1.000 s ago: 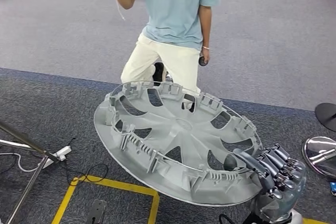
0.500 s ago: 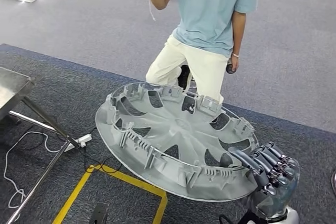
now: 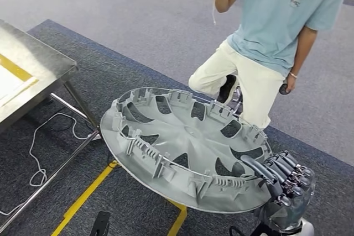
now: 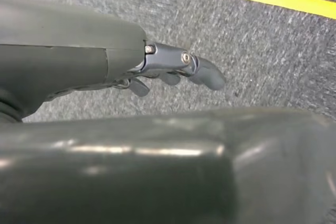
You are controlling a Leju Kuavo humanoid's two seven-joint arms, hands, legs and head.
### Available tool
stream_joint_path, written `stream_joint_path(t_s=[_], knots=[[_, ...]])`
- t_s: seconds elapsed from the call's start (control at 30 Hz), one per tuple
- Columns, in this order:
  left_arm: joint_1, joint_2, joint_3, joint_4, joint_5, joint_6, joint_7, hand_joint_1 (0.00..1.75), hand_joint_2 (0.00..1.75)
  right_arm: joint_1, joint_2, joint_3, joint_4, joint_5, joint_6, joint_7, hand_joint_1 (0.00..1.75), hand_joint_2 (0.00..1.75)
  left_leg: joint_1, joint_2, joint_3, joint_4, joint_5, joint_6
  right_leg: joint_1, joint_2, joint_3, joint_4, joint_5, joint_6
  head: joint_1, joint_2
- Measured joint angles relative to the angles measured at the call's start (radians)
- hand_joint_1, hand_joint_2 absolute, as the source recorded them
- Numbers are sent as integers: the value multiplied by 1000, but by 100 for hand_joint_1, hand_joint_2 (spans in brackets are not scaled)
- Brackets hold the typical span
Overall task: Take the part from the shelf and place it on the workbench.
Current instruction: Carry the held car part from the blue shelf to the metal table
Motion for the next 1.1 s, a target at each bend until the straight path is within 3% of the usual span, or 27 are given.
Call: stream_joint_path(t_s=[0.07,0.1,0.13,0.17,0.23,0.3,0.37,0.4,0.47,0.53,0.6,0.63,0.67,0.73,0.8,0.87,0.9,0.97,1.03,1.1], knots=[[-2,-1,0,0,0,0,0,0,0,2,0,-1,0,0,0,0,175,175,0,-27,2,0,-2,5,0,19,-80,126,-34,3,1,0],[-2,-1,1,0,-1,0,0,0,0,3,0,-1,0,-1,0,0,175,175,0,-42,3,1,-3,5,0,21,-103,147,-23,3,1,0],[-1,-2,2,0,-1,0,0,0,0,5,0,-1,0,-1,0,0,175,175,1,-57,6,1,-4,5,0,23,-106,128,8,3,1,0],[-1,-2,3,0,-2,0,0,0,0,6,0,-1,0,-1,0,0,175,175,2,-73,9,2,-5,3,-1,29,-91,74,52,2,1,0],[-2,-2,4,0,-5,3,0,0,0,7,0,-1,0,-4,0,0,175,175,3,-101,11,6,-9,-4,-6,66,-42,-57,122,-1,2,0],[-17,-10,8,0,4,35,23,0,0,-5,0,6,6,-34,6,4,175,175,3,-122,3,10,-8,-15,-9,93,-13,-121,138,-6,1,0],[-74,-45,21,0,25,132,102,0,0,-65,1,42,42,-89,12,32,175,175,6,-141,-7,8,0,-28,-9,79,-11,-127,142,-16,0,0],[-117,-69,28,0,32,188,149,0,0,-109,2,70,70,-112,13,51,175,175,5,-133,-13,12,0,-34,-10,66,-11,-130,145,-23,0,0],[-202,-113,35,0,35,259,207,0,0,-178,7,123,116,-141,9,71,175,175,4,-84,-40,67,-30,-43,-11,34,-7,-135,148,-34,-5,0],[-256,-145,39,0,38,279,215,0,0,-215,11,150,145,-168,5,65,175,175,7,-32,-94,191,-86,-53,-7,3,-1,-137,145,-41,-9,0],[-277,-164,47,-1,43,283,209,0,0,-241,9,160,170,-192,4,56,175,175,13,-20,-132,275,-107,-59,-6,-21,3,-136,142,-42,-9,0],[-281,-169,51,-1,46,285,207,0,0,-251,8,163,181,-203,4,54,175,175,16,-17,-128,267,-90,-60,-6,-30,5,-136,140,-41,-10,0],[-284,-173,53,-1,47,288,206,0,0,-260,6,166,191,-214,4,51,175,175,17,-11,-108,222,-59,-59,-6,-40,8,-136,137,-38,-10,0],[-293,-179,56,-1,48,294,206,0,0,-277,4,172,209,-232,4,45,175,175,8,39,-52,95,-1,-53,-2,-60,14,-135,131,-30,-10,0],[-305,-188,57,-1,50,298,207,0,0,-293,0,174,223,-246,3,39,175,175,-4,82,-25,25,13,-38,7,-82,16,-135,125,-20,-9,0],[-310,-194,59,-1,53,301,208,0,0,-308,-2,175,235,-252,3,38,175,175,-7,68,-26,14,8,-23,11,-106,22,-141,122,-10,-8,0],[-311,-195,61,-1,53,304,208,0,0,-315,-3,176,241,-253,3,39,175,175,-5,54,-23,10,9,-17,9,-102,25,-140,117,-5,-7,0],[-315,-199,64,-1,54,307,208,0,0,-323,-6,176,250,-255,3,39,175,175,1,26,-17,3,11,-5,4,-52,5,-95,87,3,-3,0],[-321,-203,68,-2,55,309,208,0,0,-325,-10,176,257,-256,2,39,175,175,3,-2,-14,2,10,4,2,3,-63,27,37,5,3,0],[-320,-207,71,-2,57,308,208,0,0,-325,-14,177,264,-257,2,39,175,175,2,-34,-12,2,9,7,3,18,-134,132,20,5,5,0]])
